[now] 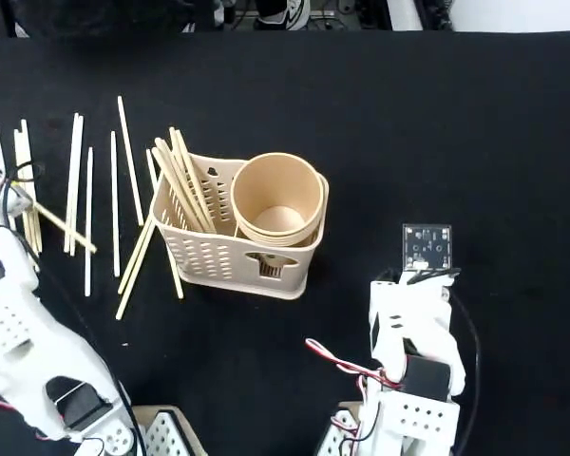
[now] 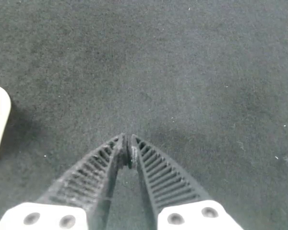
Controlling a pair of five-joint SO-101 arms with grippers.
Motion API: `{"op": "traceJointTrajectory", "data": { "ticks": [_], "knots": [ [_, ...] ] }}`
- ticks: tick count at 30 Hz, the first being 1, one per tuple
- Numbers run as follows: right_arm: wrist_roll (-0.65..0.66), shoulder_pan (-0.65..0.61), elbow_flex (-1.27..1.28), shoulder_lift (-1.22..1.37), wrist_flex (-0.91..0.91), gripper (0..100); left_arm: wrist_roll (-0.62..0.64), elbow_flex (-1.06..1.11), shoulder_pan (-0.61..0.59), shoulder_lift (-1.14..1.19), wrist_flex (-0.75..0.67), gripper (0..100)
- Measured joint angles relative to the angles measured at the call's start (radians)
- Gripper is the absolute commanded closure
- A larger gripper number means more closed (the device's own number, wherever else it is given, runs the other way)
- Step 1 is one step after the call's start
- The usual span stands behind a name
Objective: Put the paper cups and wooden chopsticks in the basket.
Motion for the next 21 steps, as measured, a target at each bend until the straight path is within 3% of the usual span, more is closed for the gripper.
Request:
{"op": "traceJointTrajectory", "data": {
  "ticks": [8,13,21],
  "knots": [
    [0.0,0.0,0.0,0.0,0.0,98.4,0.009,-0.158,0.005,0.157,0.002,84],
    [0.0,0.0,0.0,0.0,0.0,98.4,0.009,-0.175,0.006,0.184,0.002,98],
    [0.0,0.0,0.0,0.0,0.0,98.4,0.008,-0.226,0.018,0.193,0.074,97]
  ]
}}
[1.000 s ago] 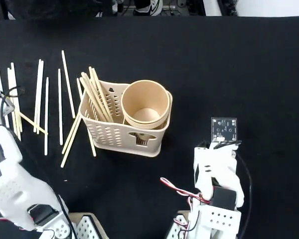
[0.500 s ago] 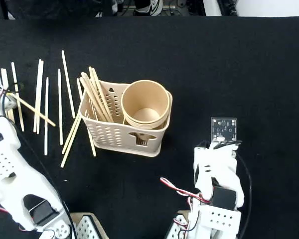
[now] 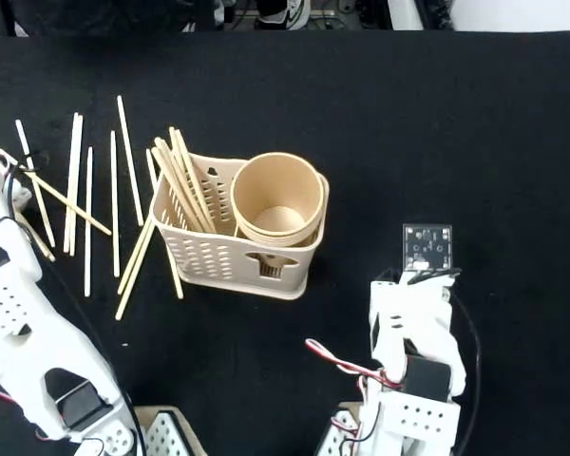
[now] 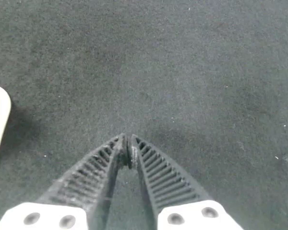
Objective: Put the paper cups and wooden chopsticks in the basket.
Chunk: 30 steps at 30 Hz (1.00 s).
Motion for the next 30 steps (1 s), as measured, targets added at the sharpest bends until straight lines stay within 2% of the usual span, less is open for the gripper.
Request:
{"op": "traceJointTrajectory", "data": {
  "ticks": [9,20,27,30],
  "knots": [
    [0.0,0.0,0.0,0.0,0.0,98.4,-0.023,-0.143,0.028,0.009,0.288,97],
    [0.0,0.0,0.0,0.0,0.0,98.4,-0.021,-0.448,0.029,0.009,0.624,97],
    [0.0,0.0,0.0,0.0,0.0,98.4,-0.026,-0.52,0.012,0.032,0.657,97],
    [0.0,0.0,0.0,0.0,0.0,98.4,-0.029,-0.525,-0.005,0.103,0.62,97]
  ]
}}
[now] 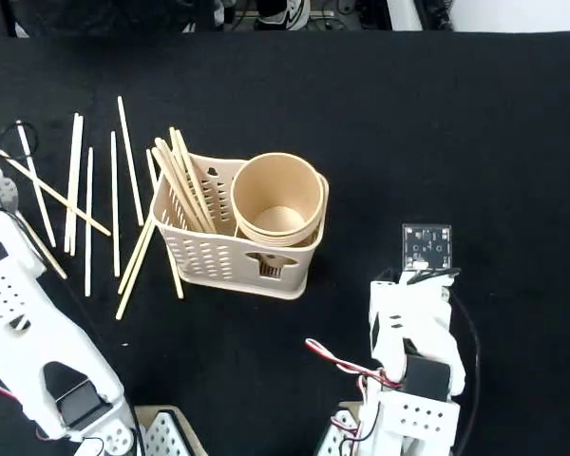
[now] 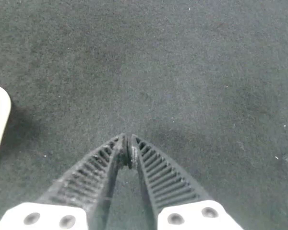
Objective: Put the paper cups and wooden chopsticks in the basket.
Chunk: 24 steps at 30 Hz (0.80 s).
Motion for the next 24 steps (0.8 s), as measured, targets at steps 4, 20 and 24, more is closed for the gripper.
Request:
{"op": "traceJointTrajectory", "data": {
  "ticks": [4,20,24],
  "knots": [
    [0.0,0.0,0.0,0.0,0.0,98.4,0.0,-0.015,-0.012,0.1,-0.106,89],
    [0.0,0.0,0.0,0.0,0.0,98.4,-0.005,-0.166,-0.038,0.296,-0.143,85],
    [0.0,0.0,0.0,0.0,0.0,98.4,-0.003,-0.196,-0.028,0.313,-0.137,88]
  ]
}}
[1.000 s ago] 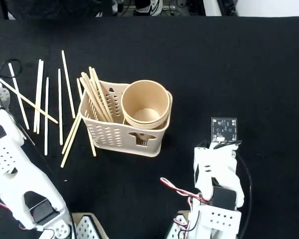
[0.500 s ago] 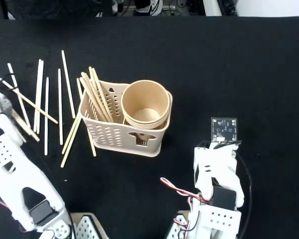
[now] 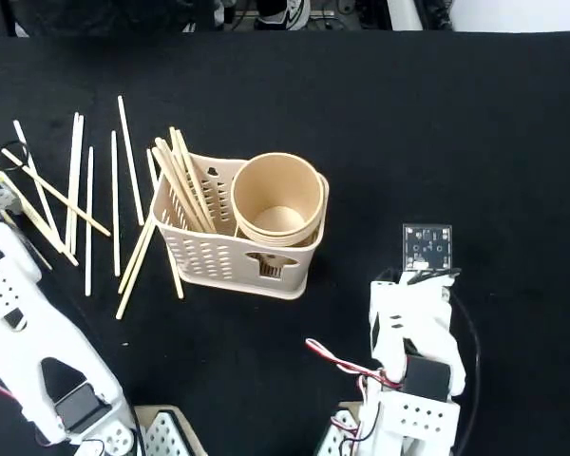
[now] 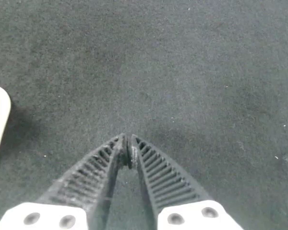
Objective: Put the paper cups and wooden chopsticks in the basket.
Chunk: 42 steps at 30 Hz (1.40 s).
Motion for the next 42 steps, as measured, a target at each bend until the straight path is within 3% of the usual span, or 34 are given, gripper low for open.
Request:
{"op": "traceJointTrajectory", "data": {
  "ticks": [8,20,22,27,29,35,42],
  "knots": [
    [0.0,0.0,0.0,0.0,0.0,98.4,0.048,-0.233,-0.003,0.0,0.167,70],
    [0.0,0.0,0.0,0.0,0.0,98.4,0.081,-0.276,-0.002,0.107,0.078,69],
    [0.0,0.0,0.0,0.0,0.0,98.4,0.083,-0.293,-0.008,0.138,0.058,72],
    [0.0,0.0,0.0,0.0,0.0,98.4,0.083,-0.316,-0.011,0.193,0.034,98],
    [0.0,0.0,0.0,0.0,0.0,98.4,0.084,-0.339,-0.011,0.204,0.023,95],
    [0.0,0.0,0.0,0.0,0.0,98.4,0.12,-0.338,-0.006,0.204,0.017,97],
    [0.0,0.0,0.0,0.0,0.0,98.4,0.138,-0.493,-0.002,0.198,0.196,97]
  ]
}}
